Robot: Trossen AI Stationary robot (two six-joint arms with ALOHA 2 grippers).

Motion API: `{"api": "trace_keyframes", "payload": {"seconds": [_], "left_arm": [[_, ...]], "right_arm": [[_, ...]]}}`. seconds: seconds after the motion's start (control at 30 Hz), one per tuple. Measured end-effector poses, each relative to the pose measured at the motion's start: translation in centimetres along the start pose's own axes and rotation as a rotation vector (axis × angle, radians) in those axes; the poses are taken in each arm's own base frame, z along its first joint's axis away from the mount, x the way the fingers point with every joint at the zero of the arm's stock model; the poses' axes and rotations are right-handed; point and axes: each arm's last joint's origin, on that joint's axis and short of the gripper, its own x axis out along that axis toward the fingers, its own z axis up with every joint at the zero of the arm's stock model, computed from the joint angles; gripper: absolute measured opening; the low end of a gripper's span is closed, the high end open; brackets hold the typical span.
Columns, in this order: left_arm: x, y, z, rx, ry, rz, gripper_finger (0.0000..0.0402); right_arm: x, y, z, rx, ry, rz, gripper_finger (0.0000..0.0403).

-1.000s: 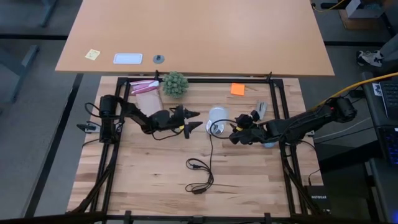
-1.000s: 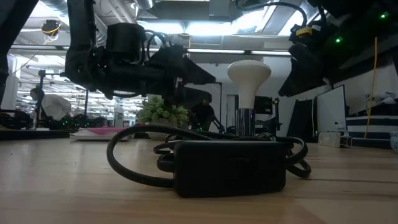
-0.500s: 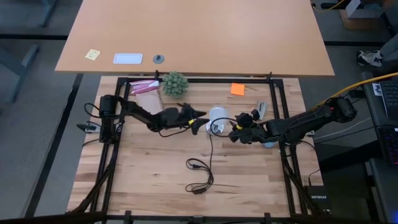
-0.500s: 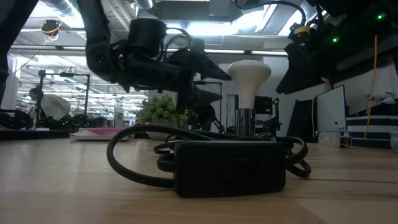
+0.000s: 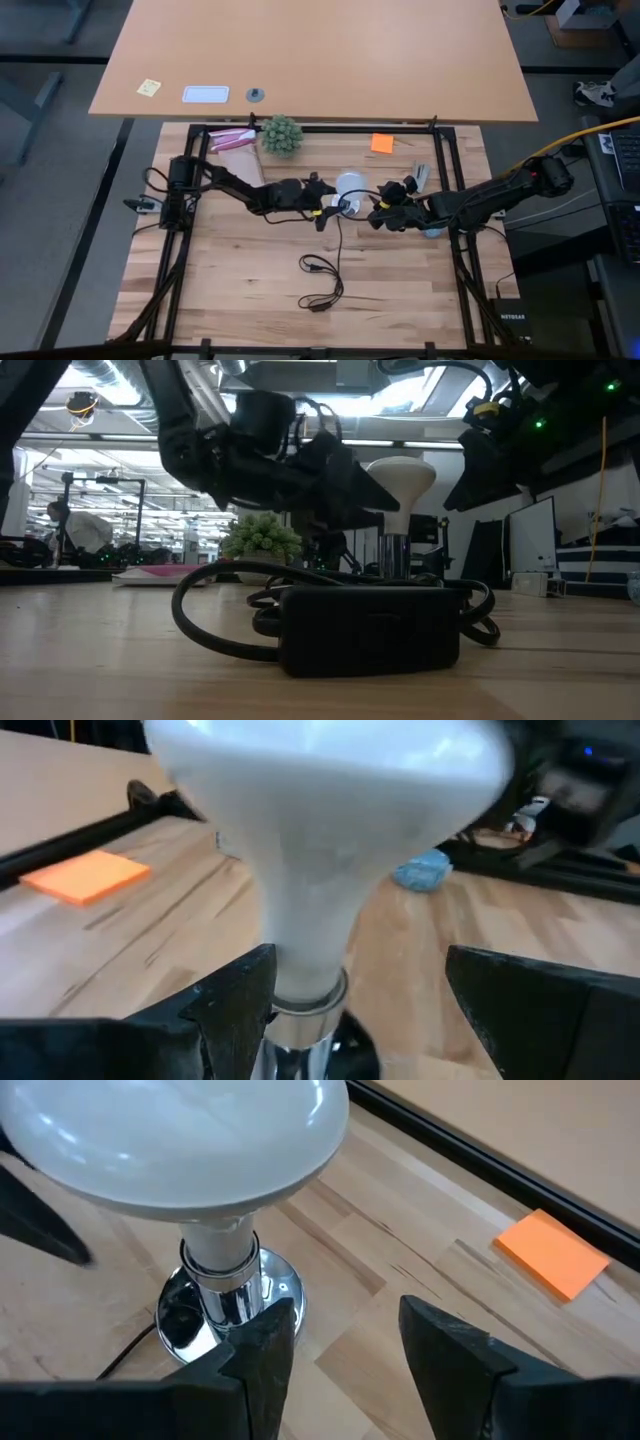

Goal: Screw lightbulb
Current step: Remove the lightbulb from the lamp

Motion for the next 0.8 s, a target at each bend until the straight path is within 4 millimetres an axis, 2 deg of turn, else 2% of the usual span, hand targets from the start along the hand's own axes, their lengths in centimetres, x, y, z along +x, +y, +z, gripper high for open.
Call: {"api": "trace_keyframes", "payload": {"seconds": [0.33, 0.53, 0.7, 0.8], "left_arm": [[2.3, 0.7, -1.0, -0.023, -0.150, 0.018, 0.0280], [3.2, 1.0, -2.0, 0.001, -0.145, 0.028, 0.0280], [4.1, 0.9, -2.0, 0.007, -0.165, 0.025, 0.0280], [4.2, 0.9, -1.8, 0.022, -0.174, 0.025, 0.0280]], "right_arm": [[0.0, 0.0, 0.0, -0.006, 0.004, -0.003, 0.0188], [0.0, -0.1, -0.1, -0.009, 0.006, -0.004, 0.0188], [0.0, 0.0, -0.1, -0.007, 0.007, 0.000, 0.0188], [0.0, 0.2, -0.2, -0.005, 0.054, 0.061, 0.0188]]}}
